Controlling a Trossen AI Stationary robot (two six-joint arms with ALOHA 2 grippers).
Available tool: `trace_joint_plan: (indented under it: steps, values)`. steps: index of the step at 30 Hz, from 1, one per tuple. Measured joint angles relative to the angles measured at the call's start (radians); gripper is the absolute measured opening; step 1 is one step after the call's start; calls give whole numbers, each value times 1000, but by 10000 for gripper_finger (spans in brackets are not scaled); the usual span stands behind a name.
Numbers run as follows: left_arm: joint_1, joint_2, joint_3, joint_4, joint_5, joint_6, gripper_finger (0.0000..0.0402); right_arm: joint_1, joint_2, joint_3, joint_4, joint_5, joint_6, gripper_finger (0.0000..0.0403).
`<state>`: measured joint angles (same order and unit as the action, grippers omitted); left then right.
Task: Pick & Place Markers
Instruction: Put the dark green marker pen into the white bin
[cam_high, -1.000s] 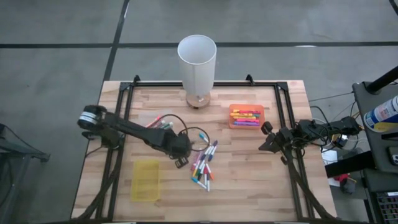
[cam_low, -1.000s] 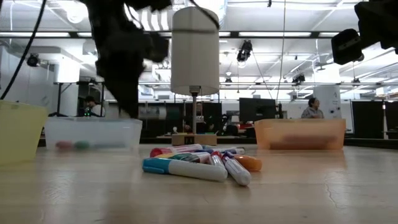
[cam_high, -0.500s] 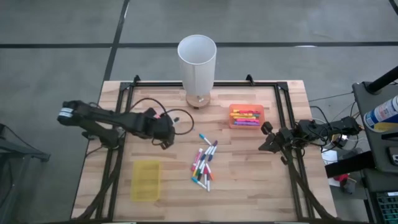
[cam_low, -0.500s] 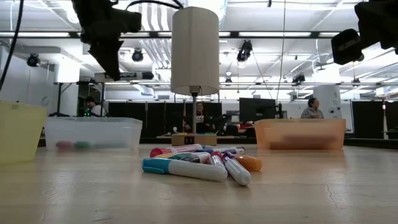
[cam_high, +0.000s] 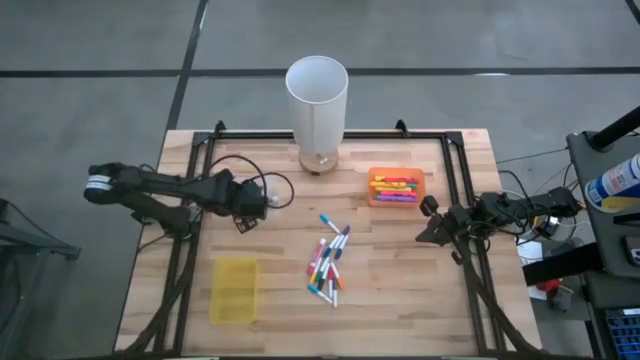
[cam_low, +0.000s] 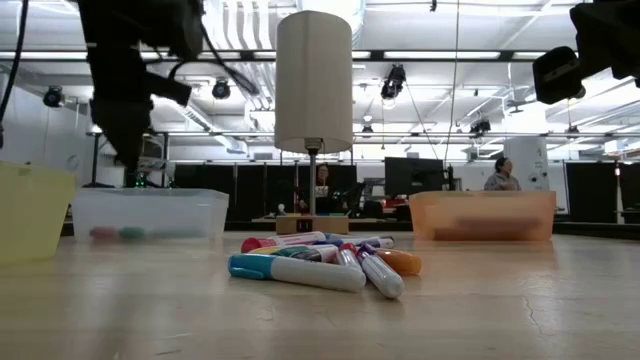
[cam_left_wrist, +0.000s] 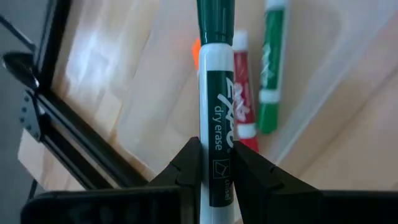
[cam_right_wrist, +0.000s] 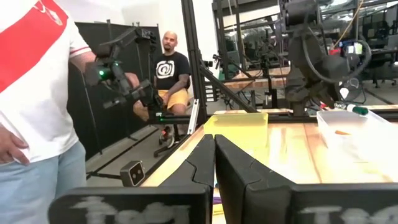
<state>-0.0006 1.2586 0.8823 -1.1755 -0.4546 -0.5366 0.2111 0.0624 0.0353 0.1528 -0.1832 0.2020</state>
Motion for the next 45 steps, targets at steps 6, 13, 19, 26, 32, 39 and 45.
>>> trace_joint_plan:
  steps: [6, 13, 19, 26, 32, 39, 45]
  values:
    - [56, 5, -43, 12, 93, 77, 62, 0, 0, 0, 0, 0, 0, 9]
    - [92, 3, -46, 88, 86, 160, 62, 0, 0, 0, 0, 0, 0, 9]
    - [93, 3, -44, 140, 85, 294, 62, 0, 0, 0, 0, 0, 0, 9]
    - [98, 3, -46, 194, 62, 290, 62, 0, 0, 0, 0, 0, 0, 9]
    - [108, 3, -44, 219, 84, 247, 80, 0, 0, 0, 0, 0, 0, 9]
    - [137, 4, -45, 212, 127, 222, 135, 0, 0, 0, 0, 0, 0, 9]
    - [144, 4, -39, 209, 124, 204, 152, 0, 0, 0, 0, 0, 0, 9]
